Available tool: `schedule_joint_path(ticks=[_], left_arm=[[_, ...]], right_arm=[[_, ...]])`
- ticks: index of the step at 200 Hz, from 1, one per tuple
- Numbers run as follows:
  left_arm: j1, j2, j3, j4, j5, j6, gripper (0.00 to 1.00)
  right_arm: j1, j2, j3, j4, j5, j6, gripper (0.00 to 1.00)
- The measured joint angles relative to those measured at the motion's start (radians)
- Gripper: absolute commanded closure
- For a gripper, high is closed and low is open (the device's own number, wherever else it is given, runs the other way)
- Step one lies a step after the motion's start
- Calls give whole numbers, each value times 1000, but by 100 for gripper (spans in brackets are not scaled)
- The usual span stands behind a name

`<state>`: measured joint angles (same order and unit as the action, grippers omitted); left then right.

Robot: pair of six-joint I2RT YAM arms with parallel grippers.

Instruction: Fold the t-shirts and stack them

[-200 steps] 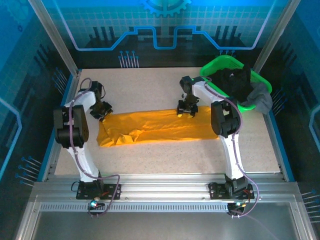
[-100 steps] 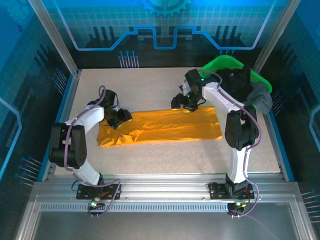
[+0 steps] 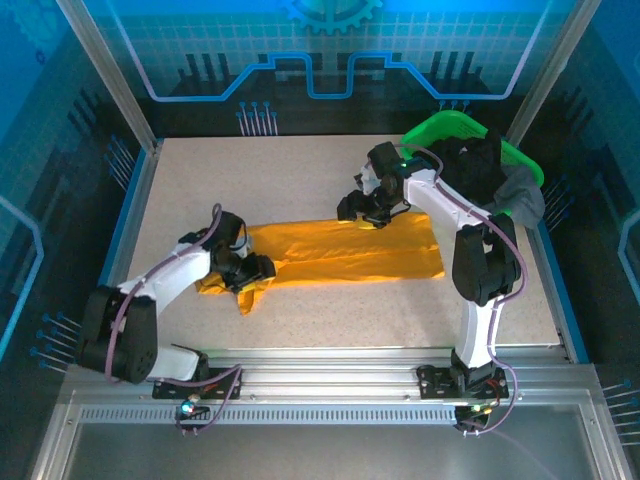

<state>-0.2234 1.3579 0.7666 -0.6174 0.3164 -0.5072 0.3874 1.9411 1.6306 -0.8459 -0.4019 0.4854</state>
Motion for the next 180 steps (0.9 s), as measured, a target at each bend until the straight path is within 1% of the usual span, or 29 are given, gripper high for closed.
schedule_joint_path(ticks=[29,44,70,92,107,139,160,180], left_arm=[[-20,-56,-24,-74,6,-19,40],[-20,-79,-21,-105,-14,-30,40],[-1,-79,24,-104,-43,-53,40],[38,-14,74,-34,-47,-75,39],[57,76,102,31,-47,-77,38],[64,220,139,98,-47,-54,38],[64,270,163,125,-47,-24,38],[61,278,164,150,-44,-10,39]], right_arm=[[0,0,-5,6,0,8,37],[0,0,-14,11,0,12,37],[0,-5,-33,28,-1,16,37],[0,-24,-60,51,-11,24,36],[0,-47,-79,67,-24,29,36],[0,-98,-101,85,-36,31,35],[0,-119,-114,91,-39,31,35],[0,-126,-123,97,-45,31,35]])
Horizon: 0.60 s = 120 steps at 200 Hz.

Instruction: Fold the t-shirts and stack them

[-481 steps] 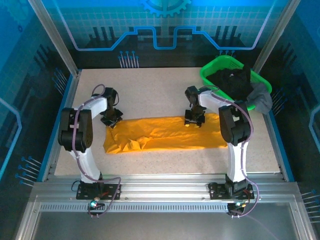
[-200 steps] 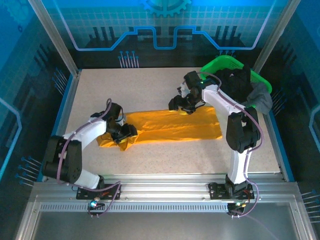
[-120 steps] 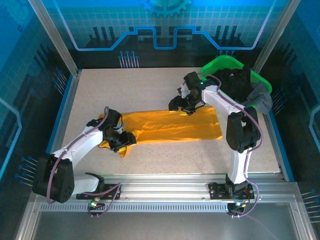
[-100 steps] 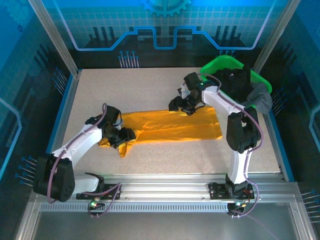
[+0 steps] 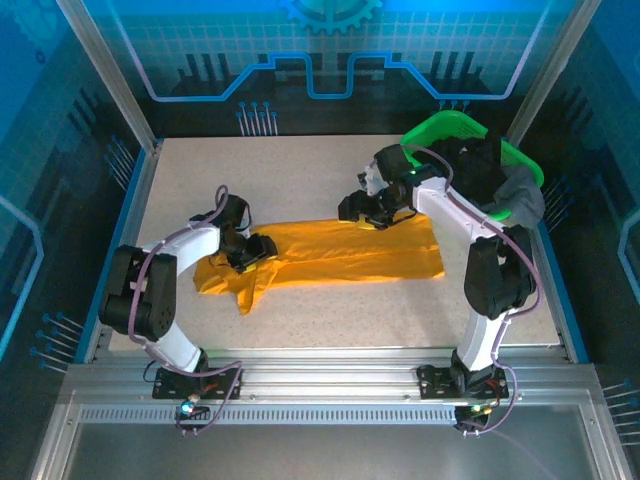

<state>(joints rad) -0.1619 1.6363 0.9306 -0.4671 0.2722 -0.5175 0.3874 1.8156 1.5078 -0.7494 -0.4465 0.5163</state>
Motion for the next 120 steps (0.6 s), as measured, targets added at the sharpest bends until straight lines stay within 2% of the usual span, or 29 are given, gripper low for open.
schedule_joint_path(ticks=[24,69,120], left_arm=[[-17,0,0,21,7,2,40],[-103,-64,-59,52,26,-4,44],[-199,-106,-105,79,117,-8,46]], right_arm=[[0,0,-4,0,0,0,35],[0,1,-3,3,-5,5,35],[0,9,-2,3,-7,7,36]])
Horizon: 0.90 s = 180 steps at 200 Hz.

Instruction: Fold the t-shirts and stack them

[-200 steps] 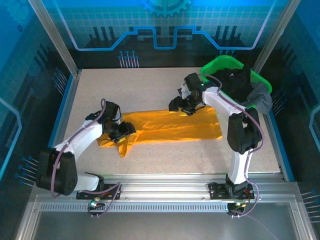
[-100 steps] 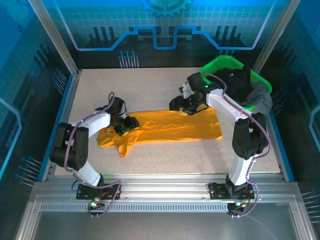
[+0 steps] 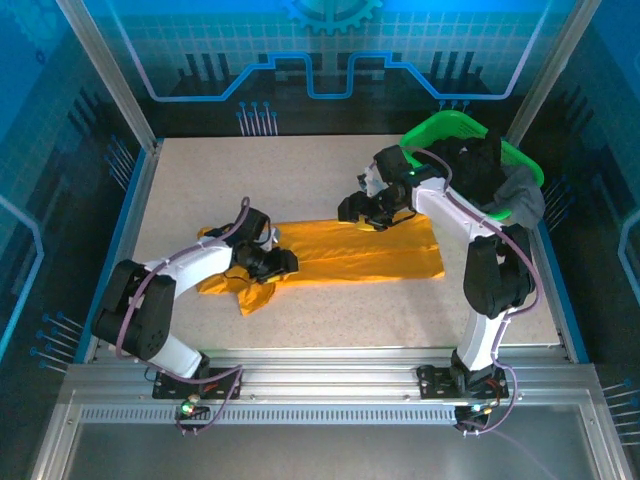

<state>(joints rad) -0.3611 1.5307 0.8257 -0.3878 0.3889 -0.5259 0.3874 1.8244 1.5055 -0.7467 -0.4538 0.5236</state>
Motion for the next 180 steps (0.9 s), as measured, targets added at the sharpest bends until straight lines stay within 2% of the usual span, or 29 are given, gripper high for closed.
schedule_joint_path(ticks=[38,82,98,117,128,140,180], left_arm=[[-24,0,-29,5,53,-11,46],[-24,-24,-29,0,55,-26,47],[-22,-54,-27,-18,29,-38,53],[-12,-95,-14,-80,-53,-64,61],[13,-130,-14,-122,-108,-91,68],[60,-176,-16,-177,-164,-126,68],[257,-321,-117,-290,-270,-210,56]], right_arm=[[0,0,0,0,0,0,36],[0,0,-9,5,0,0,37],[0,0,-19,8,0,0,38],[0,0,-33,11,0,0,38],[0,0,-39,13,0,0,38],[0,0,-42,14,0,0,38],[2,0,-43,16,-7,0,38]])
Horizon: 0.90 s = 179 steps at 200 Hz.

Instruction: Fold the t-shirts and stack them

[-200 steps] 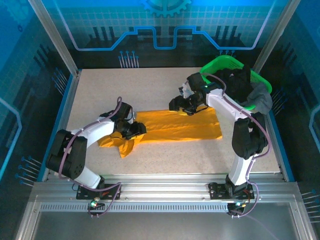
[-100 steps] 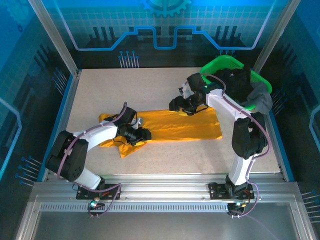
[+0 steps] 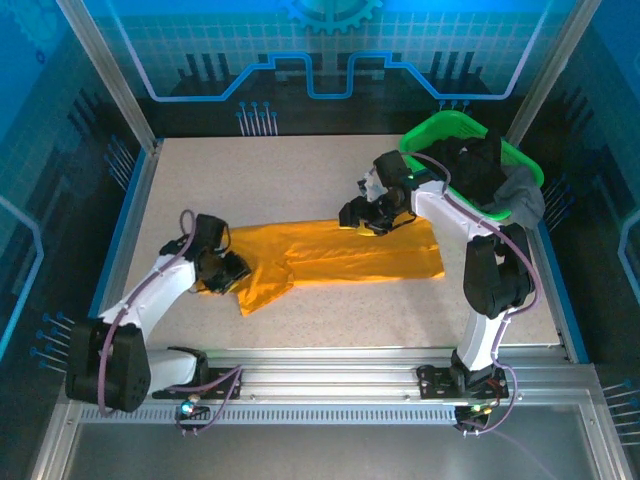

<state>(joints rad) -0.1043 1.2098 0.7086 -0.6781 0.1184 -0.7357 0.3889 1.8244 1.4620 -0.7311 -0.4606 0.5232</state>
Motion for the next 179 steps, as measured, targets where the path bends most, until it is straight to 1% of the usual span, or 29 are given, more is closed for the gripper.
schedule_joint_path(ticks=[16,38,86,149,179], left_arm=[[36,-23,-45,-16,-3,-20,52],[79,-25,-75,2,-3,-26,52],[188,11,-77,134,-14,1,53],[199,137,-77,267,-3,36,60],[199,164,-77,311,19,38,67]], right_arm=[[4,0,0,0,-7,0,38],[16,0,0,0,-19,0,38],[27,3,0,0,-27,-1,39],[27,9,0,-1,-27,-4,39],[27,14,0,-1,-27,-4,39]])
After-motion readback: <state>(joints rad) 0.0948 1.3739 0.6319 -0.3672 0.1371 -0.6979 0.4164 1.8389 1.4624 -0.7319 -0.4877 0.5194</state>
